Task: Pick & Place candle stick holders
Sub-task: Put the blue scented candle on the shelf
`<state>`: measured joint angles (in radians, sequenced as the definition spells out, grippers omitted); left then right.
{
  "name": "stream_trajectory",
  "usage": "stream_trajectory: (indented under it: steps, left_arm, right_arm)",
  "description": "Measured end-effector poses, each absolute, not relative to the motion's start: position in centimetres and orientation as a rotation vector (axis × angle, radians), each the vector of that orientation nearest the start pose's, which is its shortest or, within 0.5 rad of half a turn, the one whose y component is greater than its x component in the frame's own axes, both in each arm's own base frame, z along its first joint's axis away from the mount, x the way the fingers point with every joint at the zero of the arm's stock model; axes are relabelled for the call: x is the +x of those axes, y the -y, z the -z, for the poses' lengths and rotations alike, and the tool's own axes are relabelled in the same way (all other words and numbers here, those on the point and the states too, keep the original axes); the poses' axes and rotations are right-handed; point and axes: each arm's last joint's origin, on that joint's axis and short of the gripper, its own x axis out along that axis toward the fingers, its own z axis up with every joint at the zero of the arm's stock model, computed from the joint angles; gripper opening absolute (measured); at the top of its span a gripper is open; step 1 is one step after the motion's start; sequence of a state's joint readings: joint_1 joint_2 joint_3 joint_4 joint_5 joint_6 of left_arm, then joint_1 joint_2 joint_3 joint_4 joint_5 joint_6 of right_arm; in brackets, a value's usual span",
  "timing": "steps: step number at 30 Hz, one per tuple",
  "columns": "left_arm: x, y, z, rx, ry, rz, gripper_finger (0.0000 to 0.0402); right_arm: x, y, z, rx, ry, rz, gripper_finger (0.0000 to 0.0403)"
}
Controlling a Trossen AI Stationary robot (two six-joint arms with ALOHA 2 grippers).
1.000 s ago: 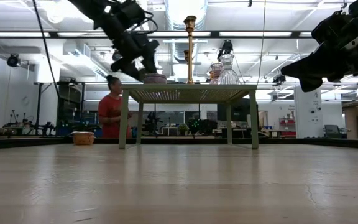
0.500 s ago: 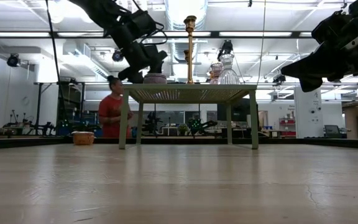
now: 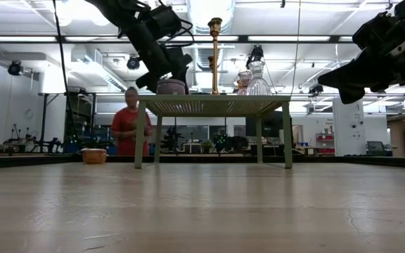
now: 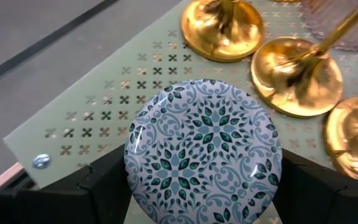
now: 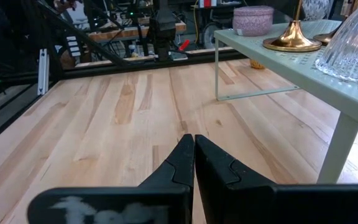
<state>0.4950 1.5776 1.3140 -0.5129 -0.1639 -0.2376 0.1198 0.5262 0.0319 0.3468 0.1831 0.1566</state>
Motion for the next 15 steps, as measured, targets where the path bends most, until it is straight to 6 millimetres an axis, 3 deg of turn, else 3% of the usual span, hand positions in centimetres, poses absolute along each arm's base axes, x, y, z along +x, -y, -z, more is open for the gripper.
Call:
stream_trajectory:
  steps: [15]
  left_arm:
    - [29.71,-16.55,-29.19,-0.322,-0.742,-0.725,0.0326]
  right_arm:
    - [13.07,-1.04,-15.85,0.134,-0.141,0.075,0.0009]
